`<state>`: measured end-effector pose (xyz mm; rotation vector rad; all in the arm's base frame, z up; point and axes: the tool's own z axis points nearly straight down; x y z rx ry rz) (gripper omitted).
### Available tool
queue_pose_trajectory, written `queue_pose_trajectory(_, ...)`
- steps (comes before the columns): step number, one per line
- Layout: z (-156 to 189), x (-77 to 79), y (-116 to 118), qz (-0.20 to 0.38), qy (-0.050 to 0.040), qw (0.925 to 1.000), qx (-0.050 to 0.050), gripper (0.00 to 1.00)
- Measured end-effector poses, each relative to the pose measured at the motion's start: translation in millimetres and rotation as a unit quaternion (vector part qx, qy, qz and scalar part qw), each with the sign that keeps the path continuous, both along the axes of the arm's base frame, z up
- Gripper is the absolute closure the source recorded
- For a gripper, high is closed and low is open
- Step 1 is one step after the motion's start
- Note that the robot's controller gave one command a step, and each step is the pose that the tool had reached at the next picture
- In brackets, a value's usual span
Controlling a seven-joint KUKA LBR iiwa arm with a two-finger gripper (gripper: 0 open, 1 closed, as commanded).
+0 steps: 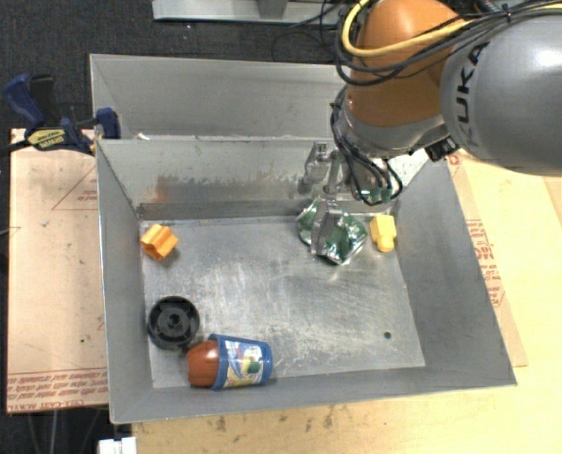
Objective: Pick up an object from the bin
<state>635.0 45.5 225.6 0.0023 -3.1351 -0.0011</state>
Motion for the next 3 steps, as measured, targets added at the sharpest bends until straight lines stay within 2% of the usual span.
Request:
queue_pose_trajectory(1,5,1.6,0,0.0,-0.0041,1.0,0.0,0.0)
queue_pose_trajectory(2,-64,2.3,-37,-0.023,-0.0061,0.9997,0.0,0.0)
queue_pose_trajectory(3,-72,-11.7,-71,-0.115,-0.0019,0.9934,0.0,0.0)
